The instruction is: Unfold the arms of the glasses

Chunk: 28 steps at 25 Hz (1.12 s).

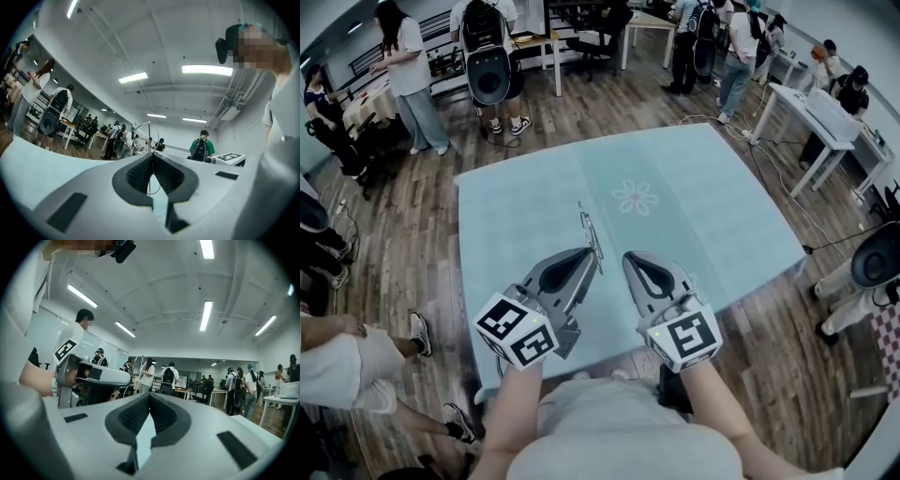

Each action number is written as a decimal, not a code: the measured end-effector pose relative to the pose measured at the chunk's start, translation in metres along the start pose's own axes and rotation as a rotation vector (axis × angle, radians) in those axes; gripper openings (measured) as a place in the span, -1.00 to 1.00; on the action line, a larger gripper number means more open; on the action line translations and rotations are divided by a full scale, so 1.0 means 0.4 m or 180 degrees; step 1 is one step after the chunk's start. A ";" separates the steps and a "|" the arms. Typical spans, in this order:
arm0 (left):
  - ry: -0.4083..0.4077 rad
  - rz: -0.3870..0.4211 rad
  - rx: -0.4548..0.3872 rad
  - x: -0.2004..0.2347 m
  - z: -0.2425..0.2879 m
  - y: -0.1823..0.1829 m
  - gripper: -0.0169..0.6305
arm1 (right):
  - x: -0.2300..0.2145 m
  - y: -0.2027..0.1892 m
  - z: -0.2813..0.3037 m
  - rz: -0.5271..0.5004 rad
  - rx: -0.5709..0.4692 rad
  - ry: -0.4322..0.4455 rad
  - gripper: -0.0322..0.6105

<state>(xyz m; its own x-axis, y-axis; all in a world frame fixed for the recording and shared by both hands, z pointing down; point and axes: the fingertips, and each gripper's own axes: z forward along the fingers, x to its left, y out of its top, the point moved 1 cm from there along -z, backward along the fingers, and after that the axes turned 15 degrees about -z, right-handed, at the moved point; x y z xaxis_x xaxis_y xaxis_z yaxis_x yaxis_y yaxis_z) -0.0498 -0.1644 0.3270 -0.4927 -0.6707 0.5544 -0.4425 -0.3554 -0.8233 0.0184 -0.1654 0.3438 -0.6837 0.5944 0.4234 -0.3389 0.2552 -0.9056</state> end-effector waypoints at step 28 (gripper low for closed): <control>-0.0142 -0.1938 0.1121 0.090 0.045 -0.088 -0.91 | 0.000 -0.038 0.008 0.0067 0.0073 0.0026 -0.88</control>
<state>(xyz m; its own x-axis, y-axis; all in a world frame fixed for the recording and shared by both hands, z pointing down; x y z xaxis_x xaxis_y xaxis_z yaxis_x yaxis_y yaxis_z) -0.0384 -0.1878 0.3739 -0.1998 -0.3089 0.9299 -0.3572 -0.8607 -0.3627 0.0216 -0.1716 0.3579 -0.6856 0.6056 0.4039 -0.3392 0.2251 -0.9134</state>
